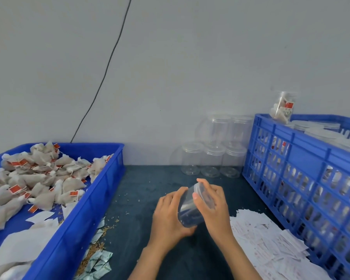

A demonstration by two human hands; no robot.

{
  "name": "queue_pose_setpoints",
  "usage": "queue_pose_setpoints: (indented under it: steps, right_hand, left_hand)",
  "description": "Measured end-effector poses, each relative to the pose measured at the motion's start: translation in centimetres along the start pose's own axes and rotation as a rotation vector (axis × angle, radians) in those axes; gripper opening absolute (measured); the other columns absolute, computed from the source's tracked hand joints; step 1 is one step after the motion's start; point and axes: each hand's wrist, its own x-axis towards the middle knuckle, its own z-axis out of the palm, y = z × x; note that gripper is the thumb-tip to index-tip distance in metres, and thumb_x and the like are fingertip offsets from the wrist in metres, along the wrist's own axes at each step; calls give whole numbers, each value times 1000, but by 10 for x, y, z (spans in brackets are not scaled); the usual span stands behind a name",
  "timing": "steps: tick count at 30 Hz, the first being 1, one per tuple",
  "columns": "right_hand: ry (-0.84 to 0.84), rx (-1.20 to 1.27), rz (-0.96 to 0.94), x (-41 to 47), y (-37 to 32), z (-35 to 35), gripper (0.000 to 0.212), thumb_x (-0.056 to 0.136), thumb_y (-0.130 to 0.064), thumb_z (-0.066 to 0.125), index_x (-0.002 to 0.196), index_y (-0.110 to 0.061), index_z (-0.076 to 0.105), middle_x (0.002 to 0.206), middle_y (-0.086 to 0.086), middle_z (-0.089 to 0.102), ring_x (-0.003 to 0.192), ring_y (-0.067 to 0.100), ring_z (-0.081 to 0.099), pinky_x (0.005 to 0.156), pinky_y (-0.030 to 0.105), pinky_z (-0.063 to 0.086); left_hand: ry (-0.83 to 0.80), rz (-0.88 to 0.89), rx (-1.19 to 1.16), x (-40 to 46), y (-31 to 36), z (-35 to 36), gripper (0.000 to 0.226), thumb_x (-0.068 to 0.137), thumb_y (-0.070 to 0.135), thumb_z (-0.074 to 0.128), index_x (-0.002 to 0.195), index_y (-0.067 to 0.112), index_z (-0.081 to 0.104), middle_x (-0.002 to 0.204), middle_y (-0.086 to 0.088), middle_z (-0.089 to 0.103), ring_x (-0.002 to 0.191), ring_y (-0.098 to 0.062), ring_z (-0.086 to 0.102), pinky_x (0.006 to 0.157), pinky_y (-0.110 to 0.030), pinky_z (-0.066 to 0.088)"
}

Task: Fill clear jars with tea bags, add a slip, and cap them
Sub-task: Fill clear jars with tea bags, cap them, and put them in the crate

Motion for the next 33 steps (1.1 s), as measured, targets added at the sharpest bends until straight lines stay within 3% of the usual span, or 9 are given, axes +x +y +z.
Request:
queue_pose_setpoints:
  steps: [6,11,14,18,23,26,28,30,33]
  right_hand:
    - [-42,-8,-65,-4,3,-4,32,79,-45,61,108,-57,61,103,-18,46,100,-2,56,79,7,44]
    - [-68,6,-54,-4,1,-5,30,77,-46,62,105,-56,63,104,-11,45,99,1,57,84,18,48]
    - [-127,-18,-117,-3,-4,-6,31,79,-41,64,108,-51,64,107,-11,46,106,3,55,89,16,45]
    - [-314,-101,-299,-3,-12,-11,32,82,-33,66,113,-43,65,121,-14,46,123,9,47,97,13,39]
    - [-333,-97,-261,-10,-7,-20,53,87,-29,58,136,-46,48,145,-17,34,139,10,29,110,30,29]
    - [-213,36,-111,-19,-6,-17,68,80,-53,59,143,-46,34,141,-19,33,132,-5,34,100,16,37]
    - [-126,88,20,-20,-6,-13,82,67,-68,57,141,-44,32,132,-16,38,119,-14,40,89,9,41]
    - [-73,87,119,-19,-4,-10,86,63,-73,58,138,-42,29,125,-9,42,115,-6,46,85,15,40]
    - [-31,104,229,-16,4,-10,87,70,-71,62,140,-35,25,114,0,50,107,12,55,87,27,47]
  left_hand:
    - [-1,35,34,3,-6,-2,93,50,49,77,137,28,48,119,19,59,100,-6,54,90,-15,37]
    - [-87,-6,-37,8,-5,-8,93,47,50,76,133,43,42,118,30,55,103,6,51,90,-5,34]
    - [-156,-54,-120,10,-11,-15,94,46,51,81,129,52,38,116,35,56,105,11,53,89,-7,38]
    - [-264,-104,-292,5,-23,-20,98,48,45,88,132,53,37,118,28,60,110,5,57,93,-23,48]
    - [-126,-103,-252,-2,-14,-14,95,48,49,85,125,65,31,119,36,53,113,10,51,90,-12,43]
    - [-32,-88,-178,-5,-13,-7,91,50,48,83,126,50,32,115,35,49,109,8,47,89,-10,39]
    - [61,-1,-79,-5,-13,-4,85,50,41,85,123,30,43,111,31,48,102,2,47,89,-10,36]
    - [139,158,45,-3,-15,-3,84,48,32,89,120,15,48,115,14,56,102,-11,53,93,-18,37]
    - [109,334,215,-3,-17,-4,87,46,27,90,118,15,42,126,-10,59,109,-25,60,93,-38,49]
